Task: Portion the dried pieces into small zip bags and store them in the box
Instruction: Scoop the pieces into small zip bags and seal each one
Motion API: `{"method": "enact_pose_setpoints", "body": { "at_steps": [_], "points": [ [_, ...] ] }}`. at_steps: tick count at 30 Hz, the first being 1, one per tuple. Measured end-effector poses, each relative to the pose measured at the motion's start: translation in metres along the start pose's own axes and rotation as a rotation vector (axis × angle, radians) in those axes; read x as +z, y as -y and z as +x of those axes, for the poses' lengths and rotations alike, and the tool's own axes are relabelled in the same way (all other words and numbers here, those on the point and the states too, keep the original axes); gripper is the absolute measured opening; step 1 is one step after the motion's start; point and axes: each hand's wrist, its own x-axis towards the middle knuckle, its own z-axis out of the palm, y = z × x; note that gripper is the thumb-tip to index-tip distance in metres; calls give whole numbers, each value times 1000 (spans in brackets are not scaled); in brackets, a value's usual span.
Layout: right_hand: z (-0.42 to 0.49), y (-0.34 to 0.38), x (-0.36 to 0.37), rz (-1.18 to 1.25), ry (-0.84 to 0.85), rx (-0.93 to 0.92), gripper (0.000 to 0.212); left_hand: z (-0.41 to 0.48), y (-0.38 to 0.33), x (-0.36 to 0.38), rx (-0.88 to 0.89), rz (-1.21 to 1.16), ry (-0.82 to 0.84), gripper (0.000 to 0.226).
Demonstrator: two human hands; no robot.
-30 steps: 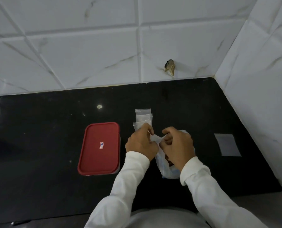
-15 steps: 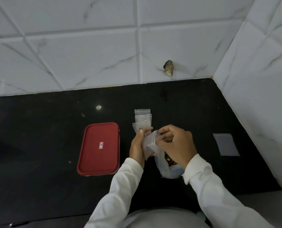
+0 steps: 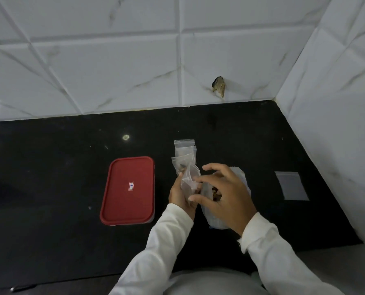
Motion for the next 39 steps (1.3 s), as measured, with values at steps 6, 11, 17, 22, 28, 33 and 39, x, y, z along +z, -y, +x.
{"method": "enact_pose_setpoints", "body": {
  "at_steps": [6, 11, 17, 22, 28, 33, 39],
  "points": [
    [6, 22, -9, -168, -41, 26, 50, 2, 3, -5, -97, -72, 31, 55],
    [4, 17, -1, -169, -176, -57, 55, 0, -5, -7, -105, -59, 28, 46],
    [3, 11, 6, -162, -225, -75, 25, 10, -7, -5, -102, -35, -60, 42],
    [3, 12, 1, -163, -141, -25, 8, 3, -10, -6, -107, -61, 67, 49],
    [2, 9, 8, -213, -195, -27, 10, 0, -3, -7, -161, -118, 121, 44],
    [-1, 2, 14, -272, -155, 10, 24, -1, -7, -8, -204, -159, 168, 35],
    [-5, 4, 6, -171, -171, -39, 11, 2, -15, -4, -171, -159, 171, 39]
  ]
}}
